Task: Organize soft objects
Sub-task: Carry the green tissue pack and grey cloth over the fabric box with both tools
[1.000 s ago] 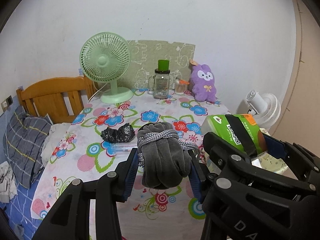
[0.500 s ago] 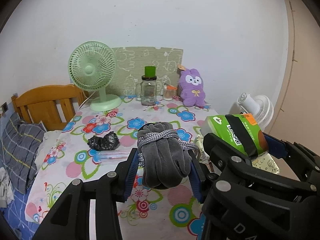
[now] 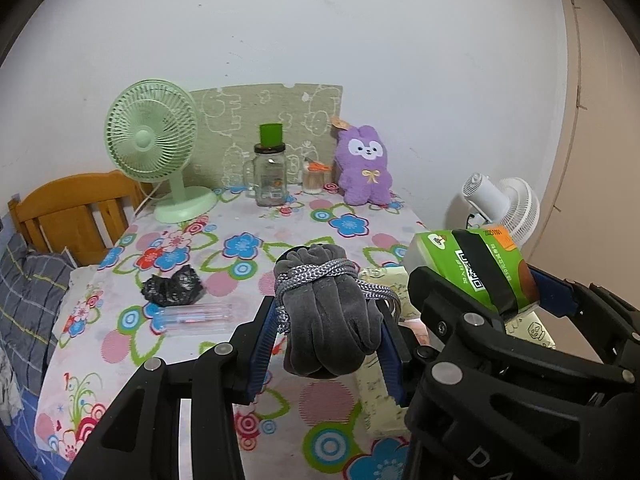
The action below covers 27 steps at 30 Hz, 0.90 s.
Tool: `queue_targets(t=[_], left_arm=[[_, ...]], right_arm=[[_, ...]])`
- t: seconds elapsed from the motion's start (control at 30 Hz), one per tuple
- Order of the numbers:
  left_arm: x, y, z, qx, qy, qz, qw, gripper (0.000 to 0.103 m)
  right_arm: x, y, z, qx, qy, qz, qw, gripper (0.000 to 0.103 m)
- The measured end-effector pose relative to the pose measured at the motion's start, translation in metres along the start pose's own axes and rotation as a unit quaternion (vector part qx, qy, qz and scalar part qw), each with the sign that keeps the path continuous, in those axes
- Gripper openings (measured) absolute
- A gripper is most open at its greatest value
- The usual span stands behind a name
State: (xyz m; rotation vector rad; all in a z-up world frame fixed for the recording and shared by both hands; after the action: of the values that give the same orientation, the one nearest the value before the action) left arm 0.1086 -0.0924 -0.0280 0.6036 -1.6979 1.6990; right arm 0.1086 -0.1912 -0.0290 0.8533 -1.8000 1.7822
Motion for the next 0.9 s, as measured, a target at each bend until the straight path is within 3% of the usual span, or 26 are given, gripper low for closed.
queue_targets(t=[0.9], left_arm=[[-0.047, -0.012, 0.075, -0.053, 0.057, -0.037, 0.9963, 0.048]], right_arm=[[-0.020, 0.000, 0.081, -0.049, 0.038, -0.008, 0.998, 0.074]])
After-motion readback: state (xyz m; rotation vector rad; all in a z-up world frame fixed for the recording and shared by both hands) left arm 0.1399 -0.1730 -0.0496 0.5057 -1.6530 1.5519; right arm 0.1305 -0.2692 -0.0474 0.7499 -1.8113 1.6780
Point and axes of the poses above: each gripper's, at about its wrist camera, not at the fingertips, and x roughly against the way its jaws point, z to its right, y to its underside, the point moved 4 cm from there along -x, roughly the way its jaws point, and after that the axes turned 11 degrees about -z, right-handed, at the moved point
